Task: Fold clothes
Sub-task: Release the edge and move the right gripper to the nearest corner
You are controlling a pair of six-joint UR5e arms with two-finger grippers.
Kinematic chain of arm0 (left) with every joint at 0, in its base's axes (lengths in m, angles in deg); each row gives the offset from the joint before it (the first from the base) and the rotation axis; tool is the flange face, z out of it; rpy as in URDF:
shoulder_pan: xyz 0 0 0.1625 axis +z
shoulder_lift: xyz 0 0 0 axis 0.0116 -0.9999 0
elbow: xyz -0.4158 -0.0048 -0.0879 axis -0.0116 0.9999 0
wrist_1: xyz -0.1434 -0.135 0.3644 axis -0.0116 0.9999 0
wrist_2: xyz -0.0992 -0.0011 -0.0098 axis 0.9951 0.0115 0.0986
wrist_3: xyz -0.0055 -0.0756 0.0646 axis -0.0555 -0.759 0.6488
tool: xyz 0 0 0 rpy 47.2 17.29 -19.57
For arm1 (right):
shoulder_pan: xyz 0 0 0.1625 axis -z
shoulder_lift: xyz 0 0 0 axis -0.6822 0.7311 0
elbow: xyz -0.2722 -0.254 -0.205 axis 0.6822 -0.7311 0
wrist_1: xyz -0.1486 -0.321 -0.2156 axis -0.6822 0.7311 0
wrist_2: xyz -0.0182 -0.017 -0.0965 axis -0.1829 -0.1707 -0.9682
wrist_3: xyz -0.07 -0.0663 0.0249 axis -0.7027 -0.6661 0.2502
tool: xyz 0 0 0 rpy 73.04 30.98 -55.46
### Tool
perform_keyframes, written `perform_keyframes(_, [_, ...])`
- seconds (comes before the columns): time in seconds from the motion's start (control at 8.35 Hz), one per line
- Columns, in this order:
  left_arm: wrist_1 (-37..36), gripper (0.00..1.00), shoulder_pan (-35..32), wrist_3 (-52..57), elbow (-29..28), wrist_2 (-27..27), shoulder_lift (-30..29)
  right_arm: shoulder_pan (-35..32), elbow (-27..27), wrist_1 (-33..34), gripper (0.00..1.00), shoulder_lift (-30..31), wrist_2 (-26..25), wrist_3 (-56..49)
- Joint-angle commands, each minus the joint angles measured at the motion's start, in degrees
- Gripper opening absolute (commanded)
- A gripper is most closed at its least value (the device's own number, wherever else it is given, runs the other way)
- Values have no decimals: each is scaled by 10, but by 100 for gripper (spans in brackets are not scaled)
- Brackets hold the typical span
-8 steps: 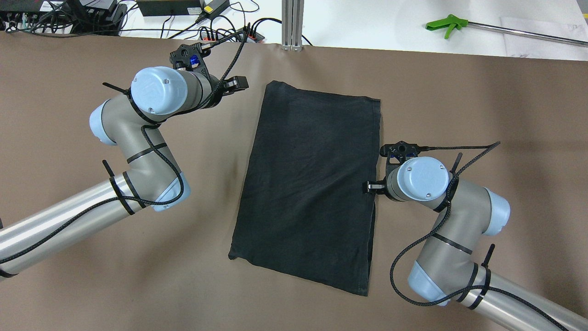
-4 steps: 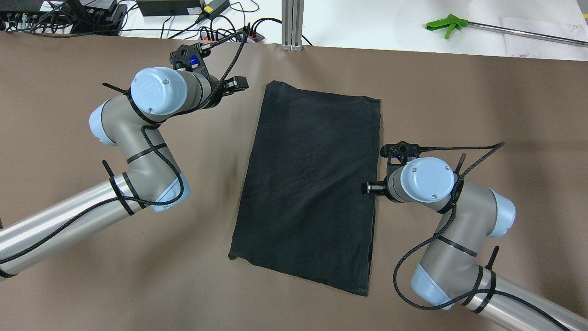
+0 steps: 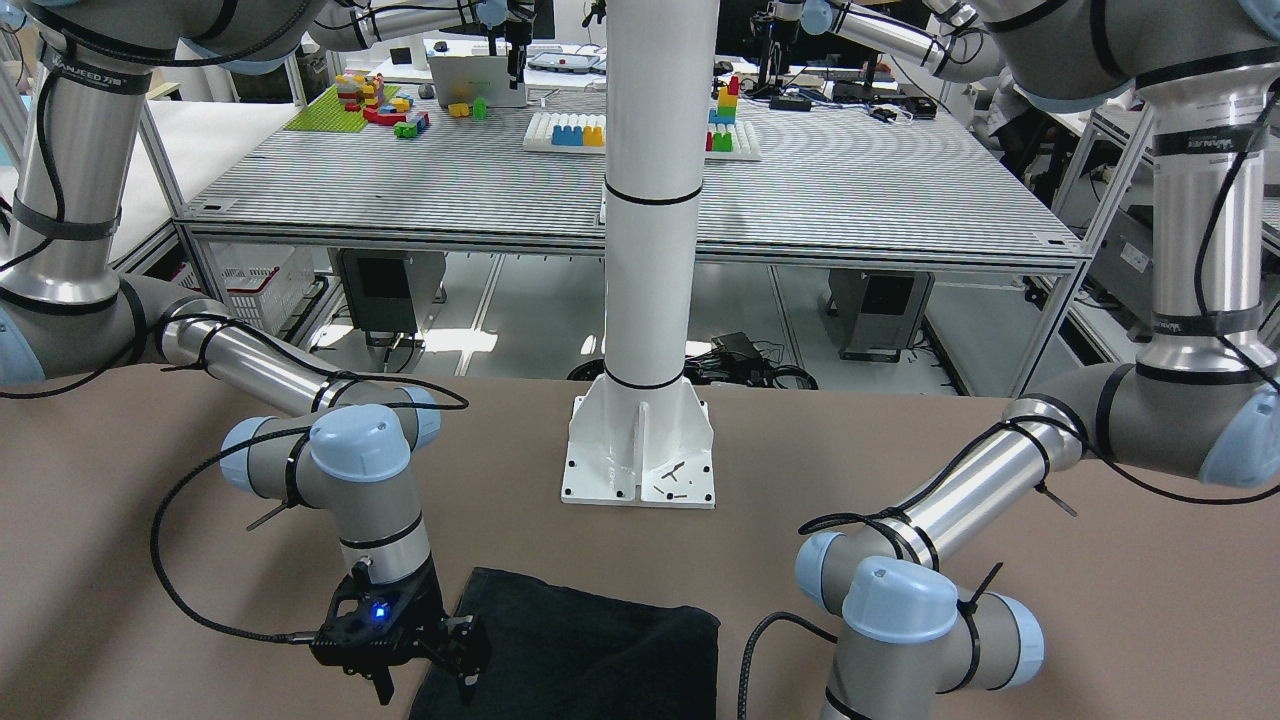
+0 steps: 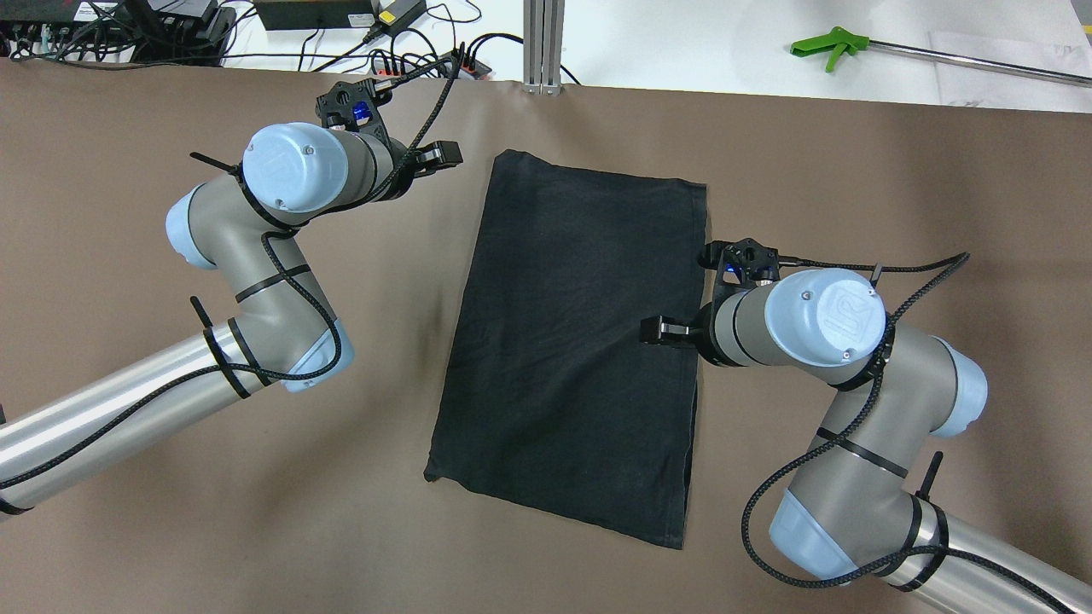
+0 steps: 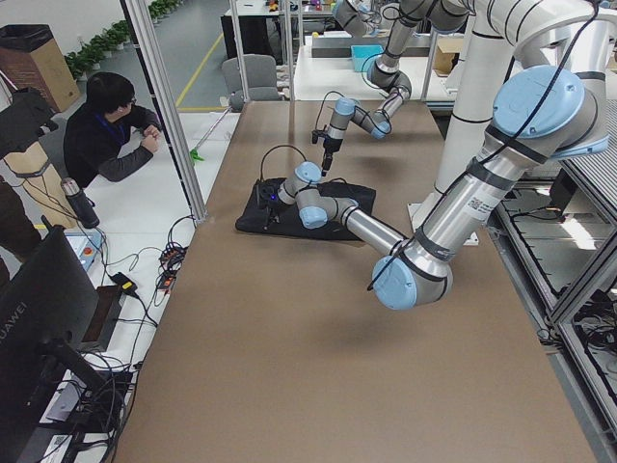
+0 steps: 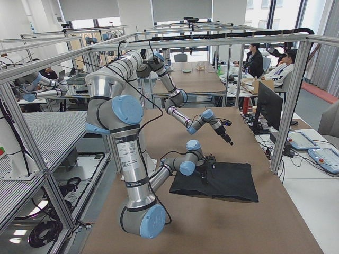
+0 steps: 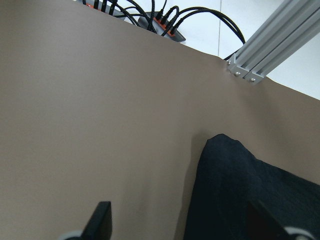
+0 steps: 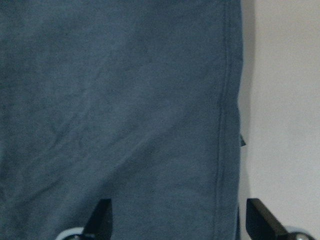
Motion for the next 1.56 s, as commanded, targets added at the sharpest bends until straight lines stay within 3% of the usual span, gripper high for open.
perform_keyframes(0.0, [0,95,-3,1,11,-1,6,37,25,-67,94,7,-2,189])
perform_keyframes(0.36, [0,95,-3,1,20,-2,13,70,45,-68,94,40,-22,300])
perform_keyframes(0.48, [-1,95,-3,5,19,-2,14,106,77,-71,94,82,-53,308])
perform_keyframes(0.6, [-1,95,-5,9,19,-2,15,134,84,-71,94,88,-88,313])
perform_keyframes(0.96, [-1,95,-7,10,19,-2,15,194,78,-71,94,89,-132,353])
perform_keyframes(1.2, [-1,95,-6,11,19,-2,16,196,38,-80,94,82,-132,349])
perform_keyframes(1.44, [-1,95,-6,12,17,-2,15,199,-8,-142,94,81,-139,345])
